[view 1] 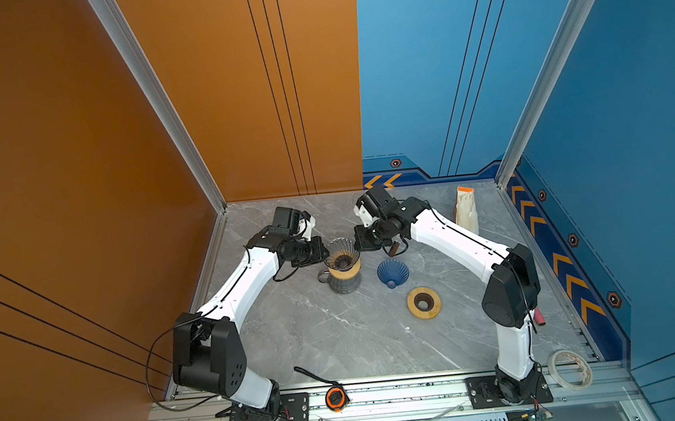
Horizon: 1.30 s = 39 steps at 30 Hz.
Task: Place the coffee filter in the dripper
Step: 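Grasp the clear glass dripper rim with the left gripper beside the right gripper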
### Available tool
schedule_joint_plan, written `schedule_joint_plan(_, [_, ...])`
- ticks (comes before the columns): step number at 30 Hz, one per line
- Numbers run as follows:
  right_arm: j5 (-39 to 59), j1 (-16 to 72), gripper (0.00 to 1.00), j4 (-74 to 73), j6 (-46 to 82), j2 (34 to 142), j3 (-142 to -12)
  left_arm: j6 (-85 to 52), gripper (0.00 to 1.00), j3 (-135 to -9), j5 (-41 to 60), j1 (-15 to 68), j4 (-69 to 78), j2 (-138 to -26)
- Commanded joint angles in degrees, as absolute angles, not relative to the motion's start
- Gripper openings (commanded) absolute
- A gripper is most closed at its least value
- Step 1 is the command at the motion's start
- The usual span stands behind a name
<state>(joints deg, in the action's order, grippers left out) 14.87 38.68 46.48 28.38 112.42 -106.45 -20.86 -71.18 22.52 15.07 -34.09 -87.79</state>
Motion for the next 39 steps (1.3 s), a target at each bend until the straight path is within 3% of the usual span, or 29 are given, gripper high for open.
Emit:
schedule_joint_plan(1, [13.4,38.7,0.03,48.6,28.9,113.0,-107.4,-20.7,0.19,-72.4,22.4,15.1,-34.5,-88.6])
schedule_joint_plan(39, [11.2,37.8,0.0,42.1,29.7,110.6,-95.4,-19.3,0.09,-70.1,22.6,14.7,-34.5,-89.9])
